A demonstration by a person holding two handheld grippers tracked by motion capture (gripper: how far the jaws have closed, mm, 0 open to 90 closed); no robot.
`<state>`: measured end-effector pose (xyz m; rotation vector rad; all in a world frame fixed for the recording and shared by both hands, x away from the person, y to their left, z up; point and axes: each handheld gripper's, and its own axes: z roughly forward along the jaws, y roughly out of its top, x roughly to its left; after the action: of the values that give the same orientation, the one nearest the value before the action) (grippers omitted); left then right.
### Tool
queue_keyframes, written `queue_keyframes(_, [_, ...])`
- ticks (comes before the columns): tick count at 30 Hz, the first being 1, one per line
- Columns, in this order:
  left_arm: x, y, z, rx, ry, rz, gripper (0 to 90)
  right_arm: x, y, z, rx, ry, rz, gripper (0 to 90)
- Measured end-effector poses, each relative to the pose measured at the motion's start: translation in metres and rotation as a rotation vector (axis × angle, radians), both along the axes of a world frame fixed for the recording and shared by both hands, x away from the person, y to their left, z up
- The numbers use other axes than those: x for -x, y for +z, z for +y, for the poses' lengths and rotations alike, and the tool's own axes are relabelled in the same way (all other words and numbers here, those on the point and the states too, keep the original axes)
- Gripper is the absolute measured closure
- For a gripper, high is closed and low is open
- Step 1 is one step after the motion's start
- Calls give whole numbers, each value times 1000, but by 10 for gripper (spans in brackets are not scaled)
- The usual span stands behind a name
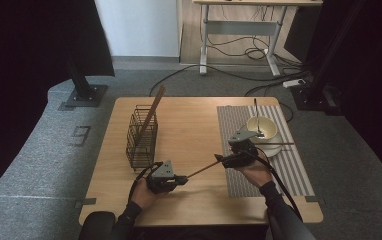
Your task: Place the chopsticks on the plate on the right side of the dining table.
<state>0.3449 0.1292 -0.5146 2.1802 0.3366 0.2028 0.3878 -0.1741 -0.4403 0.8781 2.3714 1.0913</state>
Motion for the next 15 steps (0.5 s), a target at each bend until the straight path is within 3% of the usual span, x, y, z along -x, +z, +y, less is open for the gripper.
queue_keyframes(4, [0, -3, -3, -30, -17, 12, 846, -3, -10, -6, -6, -11, 45, 211])
queue_keyframes(7, [-1, -5, -5, -42, -21, 27, 848, 0, -5, -7, 2, 4, 33, 197])
queue_keyframes(15, [-2, -10, -6, -101, -34, 56, 848, 8, -3, -11, 42, 68, 69, 195])
